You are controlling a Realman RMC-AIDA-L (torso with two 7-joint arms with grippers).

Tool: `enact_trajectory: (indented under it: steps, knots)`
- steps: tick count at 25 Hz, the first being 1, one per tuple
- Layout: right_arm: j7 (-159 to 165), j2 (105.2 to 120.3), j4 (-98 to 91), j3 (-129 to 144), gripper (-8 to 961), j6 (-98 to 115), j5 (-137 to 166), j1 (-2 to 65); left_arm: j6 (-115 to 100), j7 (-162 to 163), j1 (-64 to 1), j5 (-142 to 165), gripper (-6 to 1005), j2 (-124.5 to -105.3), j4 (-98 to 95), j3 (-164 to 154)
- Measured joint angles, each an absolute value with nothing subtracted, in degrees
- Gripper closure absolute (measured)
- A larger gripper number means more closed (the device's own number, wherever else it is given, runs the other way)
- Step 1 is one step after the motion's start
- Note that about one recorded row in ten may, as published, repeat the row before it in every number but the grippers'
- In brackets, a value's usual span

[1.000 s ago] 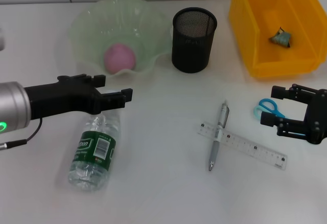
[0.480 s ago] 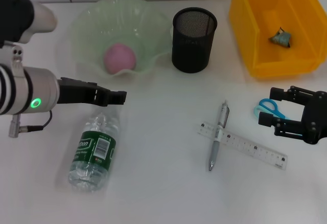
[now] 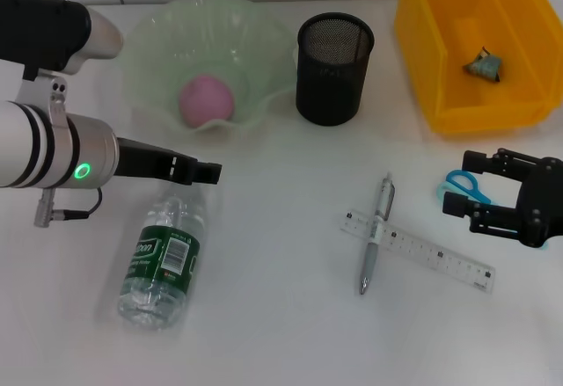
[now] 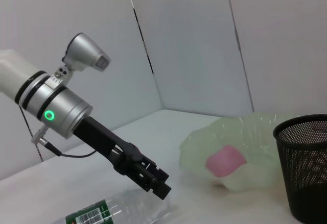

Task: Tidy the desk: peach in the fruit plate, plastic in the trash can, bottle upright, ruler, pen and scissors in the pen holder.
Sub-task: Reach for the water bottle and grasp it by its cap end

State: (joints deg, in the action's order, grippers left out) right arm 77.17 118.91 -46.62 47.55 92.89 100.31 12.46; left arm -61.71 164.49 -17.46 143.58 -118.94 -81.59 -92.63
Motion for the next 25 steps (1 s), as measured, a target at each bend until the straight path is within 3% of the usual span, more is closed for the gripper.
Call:
enact_trajectory:
  steps: [24, 25]
  knots:
    - [77.3, 118.91, -46.0, 47.6, 193, 91.5, 100.3, 12.7, -60.6, 163.2, -21.1, 146.1, 232, -118.77, -75.6, -93.1]
    - [77.4, 118.91, -46.0, 47.6, 193, 91.5, 100.3, 12.7, -61.1, 162.4, -21.2, 146.1, 280, -118.75, -75.6, -93.1]
